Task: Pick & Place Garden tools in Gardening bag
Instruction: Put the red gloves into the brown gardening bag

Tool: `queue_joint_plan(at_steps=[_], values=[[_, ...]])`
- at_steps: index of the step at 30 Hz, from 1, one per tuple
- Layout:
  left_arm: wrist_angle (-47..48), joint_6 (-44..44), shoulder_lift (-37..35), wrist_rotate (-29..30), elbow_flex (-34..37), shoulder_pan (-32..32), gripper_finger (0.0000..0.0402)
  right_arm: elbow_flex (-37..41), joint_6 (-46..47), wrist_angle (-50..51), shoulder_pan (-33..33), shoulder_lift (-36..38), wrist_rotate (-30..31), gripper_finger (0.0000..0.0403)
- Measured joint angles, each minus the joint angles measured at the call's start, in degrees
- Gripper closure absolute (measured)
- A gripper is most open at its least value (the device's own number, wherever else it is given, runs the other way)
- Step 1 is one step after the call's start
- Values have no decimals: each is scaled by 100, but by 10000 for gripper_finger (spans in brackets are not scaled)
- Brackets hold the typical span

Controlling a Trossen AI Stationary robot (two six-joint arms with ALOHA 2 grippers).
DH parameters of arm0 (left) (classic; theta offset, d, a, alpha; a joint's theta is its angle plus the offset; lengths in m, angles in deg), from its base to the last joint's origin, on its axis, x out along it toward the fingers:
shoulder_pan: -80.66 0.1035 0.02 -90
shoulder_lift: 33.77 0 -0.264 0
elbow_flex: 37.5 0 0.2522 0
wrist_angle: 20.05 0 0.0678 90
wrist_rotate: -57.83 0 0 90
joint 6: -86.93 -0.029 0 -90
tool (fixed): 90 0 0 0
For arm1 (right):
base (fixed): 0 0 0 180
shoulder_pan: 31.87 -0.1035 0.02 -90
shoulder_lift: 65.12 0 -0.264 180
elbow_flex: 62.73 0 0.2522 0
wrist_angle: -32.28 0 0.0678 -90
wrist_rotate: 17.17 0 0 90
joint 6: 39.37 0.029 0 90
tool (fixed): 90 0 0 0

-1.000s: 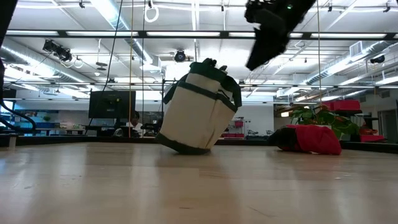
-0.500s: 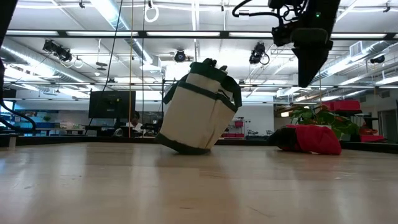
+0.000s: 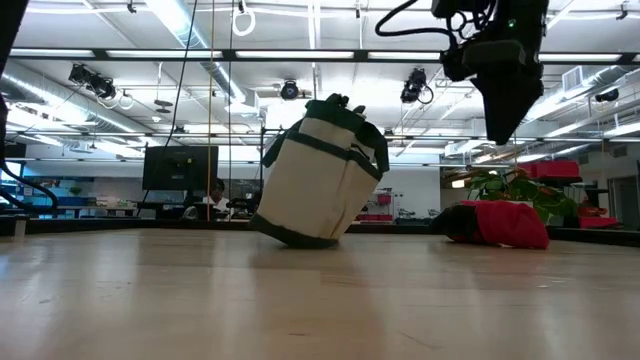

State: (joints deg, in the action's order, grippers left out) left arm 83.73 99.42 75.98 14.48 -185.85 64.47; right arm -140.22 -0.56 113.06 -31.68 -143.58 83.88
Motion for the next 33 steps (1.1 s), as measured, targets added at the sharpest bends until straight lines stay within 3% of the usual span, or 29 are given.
queue_joint_plan(at_steps=[9, 17, 20, 28, 33], values=[[0, 24, 0, -1, 0, 0, 211, 717, 635, -420, -2, -23, -161, 206], [-1, 33, 0, -2, 0, 0, 211, 1617, 779, -2126, 19, -21, -365, 206], [0, 31, 0, -2, 0, 0, 211, 1838, 876, -2287, 57, -21, -305, 206], [0, 28, 0, -2, 0, 0, 211, 1698, 609, -2262, 129, -21, -475, 206], [0, 28, 0, -2, 0, 0, 211, 1453, 466, -1963, 133, -20, -106, 206]])
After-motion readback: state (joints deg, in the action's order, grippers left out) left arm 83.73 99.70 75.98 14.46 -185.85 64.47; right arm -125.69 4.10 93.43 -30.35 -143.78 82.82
